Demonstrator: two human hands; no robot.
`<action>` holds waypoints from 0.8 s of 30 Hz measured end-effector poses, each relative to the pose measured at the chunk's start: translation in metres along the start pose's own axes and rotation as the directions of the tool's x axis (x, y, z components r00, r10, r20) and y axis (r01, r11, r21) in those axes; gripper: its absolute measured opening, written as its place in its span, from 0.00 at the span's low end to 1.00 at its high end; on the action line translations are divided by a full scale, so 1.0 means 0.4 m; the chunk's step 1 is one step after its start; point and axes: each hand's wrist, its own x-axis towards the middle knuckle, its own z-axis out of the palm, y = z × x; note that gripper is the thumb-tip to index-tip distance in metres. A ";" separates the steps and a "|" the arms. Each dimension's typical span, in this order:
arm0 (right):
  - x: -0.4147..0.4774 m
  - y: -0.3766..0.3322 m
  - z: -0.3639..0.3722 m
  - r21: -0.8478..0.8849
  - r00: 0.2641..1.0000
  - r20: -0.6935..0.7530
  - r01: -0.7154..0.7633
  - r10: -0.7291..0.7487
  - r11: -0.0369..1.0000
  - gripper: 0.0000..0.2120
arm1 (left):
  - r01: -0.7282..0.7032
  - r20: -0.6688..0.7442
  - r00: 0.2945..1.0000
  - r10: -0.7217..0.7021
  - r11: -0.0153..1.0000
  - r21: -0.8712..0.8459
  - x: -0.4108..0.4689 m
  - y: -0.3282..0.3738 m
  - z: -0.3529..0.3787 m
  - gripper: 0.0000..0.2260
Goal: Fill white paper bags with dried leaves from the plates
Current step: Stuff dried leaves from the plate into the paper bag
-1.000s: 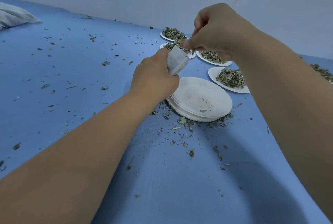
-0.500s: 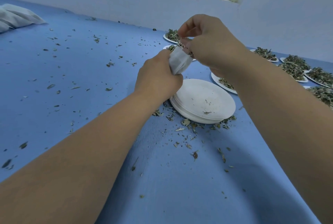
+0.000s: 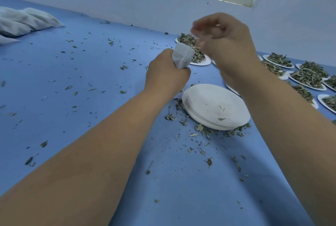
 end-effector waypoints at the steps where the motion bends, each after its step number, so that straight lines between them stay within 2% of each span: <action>1: 0.004 0.000 0.003 0.056 0.999 -0.052 -0.014 0.017 0.998 0.16 | 0.045 -0.021 0.999 -0.046 0.997 -0.071 0.003 0.003 -0.008 0.10; 2: 0.003 0.002 0.009 0.047 0.998 -0.043 -0.046 0.048 0.998 0.14 | 0.099 -0.046 0.993 -0.109 0.981 -0.169 0.005 0.006 -0.022 0.09; 3: -0.004 0.006 0.020 -0.034 0.995 0.048 -0.089 0.091 0.995 0.13 | 0.159 -0.067 0.981 -0.184 0.947 -0.280 0.007 0.010 -0.043 0.09; 5: -0.034 0.023 0.064 -0.248 0.935 0.304 -0.106 0.182 0.963 0.19 | 0.246 -0.079 0.945 -0.317 0.849 -0.468 0.016 0.012 -0.095 0.06; 6: -0.046 0.030 0.099 -0.282 0.912 0.363 -0.090 0.193 0.955 0.22 | 0.262 -0.073 0.933 -0.352 0.806 -0.530 0.022 0.004 -0.124 0.04; 8: -0.061 0.033 0.183 -0.178 0.917 0.358 -0.117 0.175 0.977 0.24 | 0.282 -0.036 0.923 -0.383 0.738 -0.613 0.033 -0.020 -0.188 0.05; 10: -0.065 0.028 0.277 -0.056 0.916 0.355 -0.178 0.186 0.982 0.20 | 0.291 -0.004 0.920 -0.392 0.689 -0.663 0.039 -0.051 -0.263 0.08; 13: -0.059 0.016 0.432 0.026 0.920 0.359 -0.176 0.155 0.984 0.17 | 0.278 -0.025 0.912 -0.409 0.664 -0.694 0.041 -0.105 -0.390 0.12; 15: -0.051 0.003 0.537 0.054 0.931 0.340 -0.163 0.135 0.985 0.16 | 0.245 -0.064 0.918 -0.392 0.685 -0.686 0.043 -0.145 -0.478 0.15; 17: -0.038 -0.016 0.637 0.067 0.934 0.335 -0.156 0.125 0.985 0.15 | 0.209 -0.112 0.922 -0.369 0.722 -0.660 0.042 -0.181 -0.561 0.22; 19: -0.023 -0.030 0.728 0.104 0.925 0.359 -0.170 0.122 0.980 0.14 | 0.188 -0.169 0.913 -0.371 0.751 -0.633 0.039 -0.215 -0.635 0.34; 21: -0.004 -0.042 0.812 0.156 0.916 0.377 -0.206 0.135 0.966 0.13 | 0.174 -0.225 0.889 -0.400 0.747 -0.641 0.035 -0.254 -0.701 0.42; 22: 0.007 -0.048 0.852 0.184 0.914 0.379 -0.226 0.143 0.956 0.13 | 0.156 -0.257 0.871 -0.418 0.733 -0.662 0.034 -0.278 -0.731 0.40; 24: 0.035 -0.058 0.923 0.220 0.916 0.373 -0.241 0.147 0.945 0.13 | 0.057 -0.392 0.785 -0.480 0.686 -0.726 0.035 -0.321 -0.770 0.25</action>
